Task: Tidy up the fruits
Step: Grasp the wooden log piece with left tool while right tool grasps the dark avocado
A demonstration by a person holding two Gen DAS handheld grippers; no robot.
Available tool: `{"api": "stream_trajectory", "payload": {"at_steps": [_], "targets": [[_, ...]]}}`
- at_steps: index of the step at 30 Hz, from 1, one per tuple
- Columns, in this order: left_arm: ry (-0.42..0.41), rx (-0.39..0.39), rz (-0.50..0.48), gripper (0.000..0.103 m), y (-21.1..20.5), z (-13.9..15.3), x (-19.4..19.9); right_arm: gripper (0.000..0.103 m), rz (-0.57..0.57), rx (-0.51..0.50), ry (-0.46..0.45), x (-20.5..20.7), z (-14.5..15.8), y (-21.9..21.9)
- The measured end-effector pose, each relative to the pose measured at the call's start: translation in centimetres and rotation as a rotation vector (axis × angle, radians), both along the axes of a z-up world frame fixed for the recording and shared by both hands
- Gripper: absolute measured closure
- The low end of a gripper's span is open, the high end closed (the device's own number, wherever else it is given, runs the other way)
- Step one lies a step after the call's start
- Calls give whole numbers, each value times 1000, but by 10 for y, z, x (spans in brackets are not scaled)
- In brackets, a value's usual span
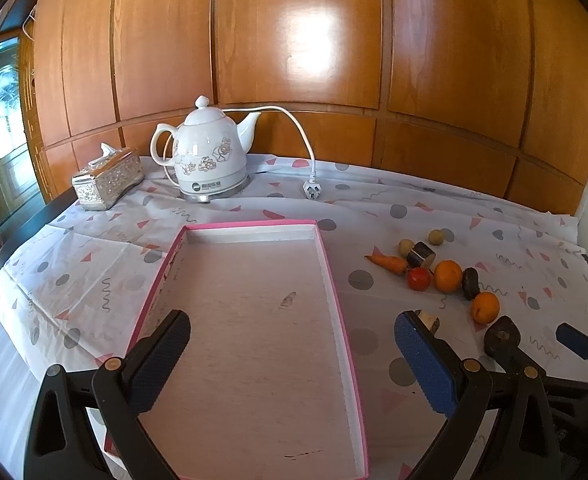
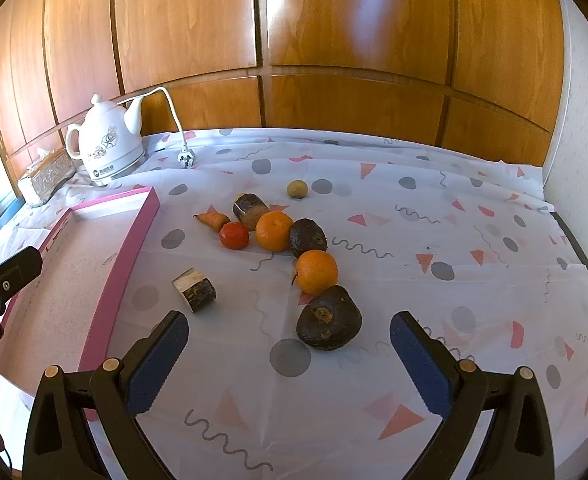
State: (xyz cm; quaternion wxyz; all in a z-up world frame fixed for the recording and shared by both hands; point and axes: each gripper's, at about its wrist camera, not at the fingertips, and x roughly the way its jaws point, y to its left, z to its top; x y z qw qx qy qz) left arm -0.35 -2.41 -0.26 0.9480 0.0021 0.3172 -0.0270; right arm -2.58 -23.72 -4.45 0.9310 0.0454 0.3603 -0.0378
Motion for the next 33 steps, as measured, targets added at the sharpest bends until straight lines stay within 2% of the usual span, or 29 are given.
{"api": "stream_trajectory", "payload": {"at_steps": [5,9,12,13,14,19,20,23,25,27,30,31,32,33], "targets": [[17,-11,-34,0,-4,-4,1,1,4,21,10,0,-2,-9],[65,-59,-129,0,-12,-11,4,4,3,85,42,-1,-10,-29],[106,-65,-184,0,-22,-19,6,16,-15,119,79,-4,-18,-47],[111,-60,-194,0,-24,-20,6,29,-25,122,92,-6,-22,-53],[117,-53,-207,0,-28,-22,7,37,-32,126,104,-7,-25,-58],[135,-23,-263,1,-42,-24,10,49,-42,150,144,-6,-40,-71],[148,-22,-283,2,-45,-26,13,49,-38,161,144,-5,-41,-73],[186,-14,-321,18,-54,-30,20,49,-14,165,136,5,-40,-70],[206,-22,-346,23,-59,-32,23,49,5,177,131,14,-41,-66],[223,-25,-370,33,-66,-34,27,49,22,177,135,25,-44,-60],[245,-20,-394,36,-77,-37,35,49,40,188,163,37,-50,-54],[250,-12,-393,36,-80,-38,39,51,40,174,171,39,-52,-52],[251,-9,-397,36,-82,-39,41,58,46,174,170,40,-53,-50],[252,1,-400,36,-86,-40,45,59,51,174,168,40,-53,-50]]}}
